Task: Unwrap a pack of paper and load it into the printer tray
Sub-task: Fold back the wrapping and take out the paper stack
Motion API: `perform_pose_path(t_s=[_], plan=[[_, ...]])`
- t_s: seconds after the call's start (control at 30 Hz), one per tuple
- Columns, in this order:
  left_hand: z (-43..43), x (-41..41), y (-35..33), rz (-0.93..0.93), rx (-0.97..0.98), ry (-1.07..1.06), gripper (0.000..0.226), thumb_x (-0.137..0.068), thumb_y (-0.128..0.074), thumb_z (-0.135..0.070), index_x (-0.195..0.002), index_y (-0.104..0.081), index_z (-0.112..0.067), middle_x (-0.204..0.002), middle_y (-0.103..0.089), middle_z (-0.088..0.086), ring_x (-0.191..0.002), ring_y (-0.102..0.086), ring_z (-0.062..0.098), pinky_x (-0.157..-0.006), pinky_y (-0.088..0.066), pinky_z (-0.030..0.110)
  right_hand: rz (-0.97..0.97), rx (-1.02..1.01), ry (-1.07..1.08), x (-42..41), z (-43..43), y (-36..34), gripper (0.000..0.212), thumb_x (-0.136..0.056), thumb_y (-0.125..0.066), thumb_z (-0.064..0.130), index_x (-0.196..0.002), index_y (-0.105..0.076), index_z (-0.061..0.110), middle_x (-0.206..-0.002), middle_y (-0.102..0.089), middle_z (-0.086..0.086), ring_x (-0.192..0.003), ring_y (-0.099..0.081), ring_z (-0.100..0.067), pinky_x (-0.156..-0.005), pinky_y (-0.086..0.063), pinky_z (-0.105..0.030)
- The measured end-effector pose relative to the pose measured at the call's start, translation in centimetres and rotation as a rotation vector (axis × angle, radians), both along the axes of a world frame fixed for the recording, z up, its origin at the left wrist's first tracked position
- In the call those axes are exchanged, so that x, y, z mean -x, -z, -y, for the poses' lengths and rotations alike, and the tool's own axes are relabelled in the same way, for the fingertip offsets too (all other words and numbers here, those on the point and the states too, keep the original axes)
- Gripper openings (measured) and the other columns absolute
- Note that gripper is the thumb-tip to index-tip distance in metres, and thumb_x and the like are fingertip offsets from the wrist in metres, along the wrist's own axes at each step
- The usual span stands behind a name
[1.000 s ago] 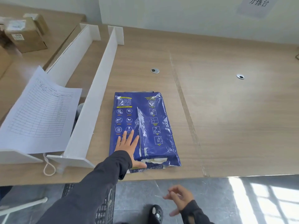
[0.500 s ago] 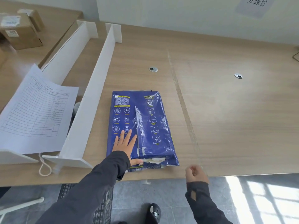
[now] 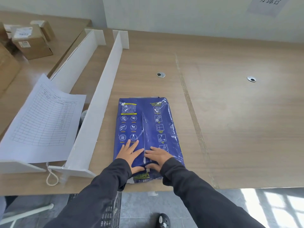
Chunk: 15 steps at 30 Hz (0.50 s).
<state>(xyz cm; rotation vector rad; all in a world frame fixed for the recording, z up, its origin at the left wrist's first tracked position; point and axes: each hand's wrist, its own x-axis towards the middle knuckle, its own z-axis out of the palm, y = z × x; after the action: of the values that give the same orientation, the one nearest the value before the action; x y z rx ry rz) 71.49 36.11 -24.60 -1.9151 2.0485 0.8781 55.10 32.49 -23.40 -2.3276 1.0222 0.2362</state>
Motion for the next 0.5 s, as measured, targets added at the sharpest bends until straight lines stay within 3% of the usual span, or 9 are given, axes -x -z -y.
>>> perform_pose_path(t_s=[0.07, 0.13, 0.17, 0.2, 0.23, 0.33, 0.43, 0.5], plan=[[-0.2, -0.3, -0.3, -0.088, 0.013, -0.075, 0.082, -0.076, -0.036, -0.063, -0.146, -0.015, -0.026, -0.160, -0.005, 0.002, -0.147, 0.006, 0.027, -0.121, -0.001, 0.037, 0.199, 0.036, 0.129, 0.5, -0.3, -0.3, 0.037, -0.087, -0.055, 0.021, -0.117, -0.061, -0.001, -0.122, -0.063, -0.023, -0.119, -0.056, -0.033, -0.104, -0.044, -0.038], [-0.3, -0.6, -0.4, -0.225, 0.097, -0.228, 0.062, -0.092, -0.042, -0.037, -0.146, -0.012, -0.027, -0.149, -0.038, 0.012, -0.144, -0.021, 0.028, -0.117, -0.020, 0.033, 0.323, 0.069, 0.279, 0.8, 0.0, -0.7, 0.030, -0.086, -0.055, 0.018, -0.104, -0.068, -0.001, -0.101, -0.073, -0.022, -0.095, -0.069, -0.032, -0.086, -0.055, -0.037], [-0.3, -0.6, -0.8, -0.228, 0.150, -0.279, 0.061, -0.095, -0.041, -0.026, -0.146, -0.009, -0.027, -0.123, -0.060, 0.015, -0.132, -0.042, 0.031, -0.108, -0.033, 0.031, 0.366, 0.086, 0.363, 0.8, 0.3, -1.5, 0.027, -0.088, -0.055, 0.016, -0.107, -0.067, 0.002, -0.102, -0.072, -0.022, -0.094, -0.068, -0.031, -0.087, -0.053, -0.034], [-0.3, -0.7, -1.2, -0.207, 0.171, -0.295, 0.061, -0.095, -0.040, -0.022, -0.146, -0.008, -0.027, -0.091, -0.065, 0.010, -0.109, -0.056, 0.033, -0.094, -0.041, 0.029, 0.372, 0.091, 0.415, 0.8, 0.8, -2.0, 0.027, -0.091, -0.053, 0.013, -0.114, -0.064, 0.005, -0.103, -0.071, -0.020, -0.094, -0.067, -0.030, -0.089, -0.049, -0.030], [0.0, -0.9, -1.4, -0.214, 0.221, -0.304, 0.060, -0.094, -0.041, -0.024, -0.146, -0.011, -0.028, -0.080, -0.060, 0.009, -0.091, -0.056, 0.030, -0.085, -0.041, 0.025, 0.381, 0.095, 0.458, 0.9, 1.5, -2.2, 0.029, -0.092, -0.050, 0.010, -0.120, -0.059, 0.009, -0.103, -0.070, -0.019, -0.092, -0.064, -0.029, -0.087, -0.045, -0.027], [0.1, -2.0, -2.4, -0.230, 0.305, -0.462, 0.067, -0.082, -0.047, -0.058, -0.138, -0.039, -0.022, -0.120, -0.057, 0.015, -0.107, -0.052, 0.025, -0.101, -0.038, 0.030, 0.405, 0.182, 0.566, 2.0, 3.6, -2.9, 0.035, -0.089, -0.045, -0.004, -0.122, -0.054, 0.005, -0.103, -0.061, -0.020, -0.086, -0.054, -0.023, -0.076, -0.032, -0.017], [-0.3, -3.6, -2.0, -0.046, 0.265, -0.554, 0.049, -0.095, -0.040, -0.013, -0.142, -0.031, -0.014, -0.141, -0.042, 0.016, -0.127, -0.043, 0.031, -0.110, -0.028, 0.029, 0.408, 0.265, 0.712, 4.2, 5.4, -2.6, 0.033, -0.081, -0.048, -0.014, -0.110, -0.062, -0.004, -0.110, -0.054, -0.027, -0.094, -0.056, -0.030, -0.073, -0.026, -0.010], [0.2, -4.0, -2.1, 0.020, 0.285, -0.554, 0.047, -0.094, -0.043, -0.011, -0.141, -0.034, -0.011, -0.142, -0.040, 0.012, -0.133, -0.037, 0.030, -0.113, -0.023, 0.030, 0.316, 0.200, 0.813, 5.7, 6.9, -2.4, 0.036, -0.084, -0.049, -0.009, -0.118, -0.058, 0.000, -0.122, -0.048, -0.023, -0.107, -0.050, -0.029, -0.072, -0.026, -0.012]])
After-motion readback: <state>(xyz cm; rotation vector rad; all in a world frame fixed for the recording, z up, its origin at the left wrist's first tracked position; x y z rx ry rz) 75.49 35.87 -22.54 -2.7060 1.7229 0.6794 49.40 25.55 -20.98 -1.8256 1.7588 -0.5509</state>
